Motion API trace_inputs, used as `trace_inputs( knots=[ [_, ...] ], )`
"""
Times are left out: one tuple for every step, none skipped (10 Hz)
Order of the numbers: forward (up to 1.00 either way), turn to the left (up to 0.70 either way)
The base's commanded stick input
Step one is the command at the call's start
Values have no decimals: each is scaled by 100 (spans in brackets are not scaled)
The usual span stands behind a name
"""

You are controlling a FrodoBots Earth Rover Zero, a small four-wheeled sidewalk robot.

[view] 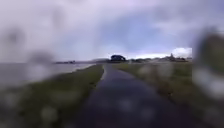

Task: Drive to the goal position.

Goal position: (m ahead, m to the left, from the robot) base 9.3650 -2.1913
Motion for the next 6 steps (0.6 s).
trace_inputs(
  knots=[
    [70, 0],
    [70, 0],
    [70, 0],
    [70, 0],
    [70, 0],
    [70, 0]
  ],
)
